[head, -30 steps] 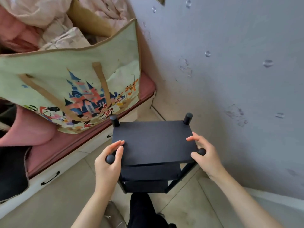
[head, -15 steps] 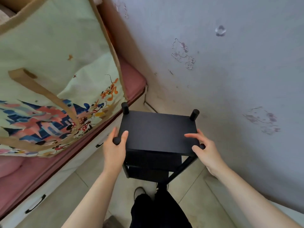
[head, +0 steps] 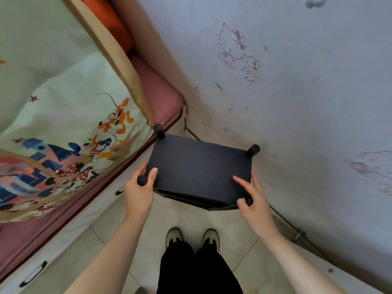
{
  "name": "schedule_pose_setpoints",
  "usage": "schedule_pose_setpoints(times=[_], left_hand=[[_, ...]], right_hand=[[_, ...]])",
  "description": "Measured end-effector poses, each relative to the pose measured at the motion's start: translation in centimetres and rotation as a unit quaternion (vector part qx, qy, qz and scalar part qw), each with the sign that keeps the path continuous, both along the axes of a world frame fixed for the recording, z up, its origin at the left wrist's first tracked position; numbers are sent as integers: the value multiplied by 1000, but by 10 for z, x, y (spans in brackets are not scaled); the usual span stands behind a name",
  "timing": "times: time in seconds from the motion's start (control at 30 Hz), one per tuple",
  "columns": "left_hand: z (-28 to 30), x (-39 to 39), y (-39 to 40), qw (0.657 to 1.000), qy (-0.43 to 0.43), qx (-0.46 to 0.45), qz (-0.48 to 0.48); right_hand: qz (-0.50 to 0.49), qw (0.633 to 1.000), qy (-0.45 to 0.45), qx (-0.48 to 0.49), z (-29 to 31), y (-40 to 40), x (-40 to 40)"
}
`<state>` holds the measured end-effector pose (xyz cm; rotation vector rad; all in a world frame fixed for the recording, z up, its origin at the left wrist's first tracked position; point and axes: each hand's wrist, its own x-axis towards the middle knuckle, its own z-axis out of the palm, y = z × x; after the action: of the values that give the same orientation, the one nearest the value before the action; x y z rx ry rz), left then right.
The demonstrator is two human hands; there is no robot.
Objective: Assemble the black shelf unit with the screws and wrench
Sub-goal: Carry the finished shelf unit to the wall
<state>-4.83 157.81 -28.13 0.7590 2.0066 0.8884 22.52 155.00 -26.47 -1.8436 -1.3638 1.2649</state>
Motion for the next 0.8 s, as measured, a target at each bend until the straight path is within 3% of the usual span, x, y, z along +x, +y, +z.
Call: schedule_pose_setpoints(times=[0.27,0.37,0.47,0.57,0.8], left_hand=[[-14,-11,-6,1000,-12,4,-1],[-20,-13,-26,995,-70,-40,54],[-23,-13,-43,975,-148,-86,140],[-20,-12,-55,963,-166,-106,183],[-16,-2,-70,914,-284,-93,274]], right_hand=[[-22,1000,-6,-11,-17,-20,-1],[-40,997,23,-63,-17,-32,-6],[10,996,-12,-92,-19,-42,-13],[47,992,-34,-112,-17,-51,-13],[45,989,-41,-136,-1,-53,-8]])
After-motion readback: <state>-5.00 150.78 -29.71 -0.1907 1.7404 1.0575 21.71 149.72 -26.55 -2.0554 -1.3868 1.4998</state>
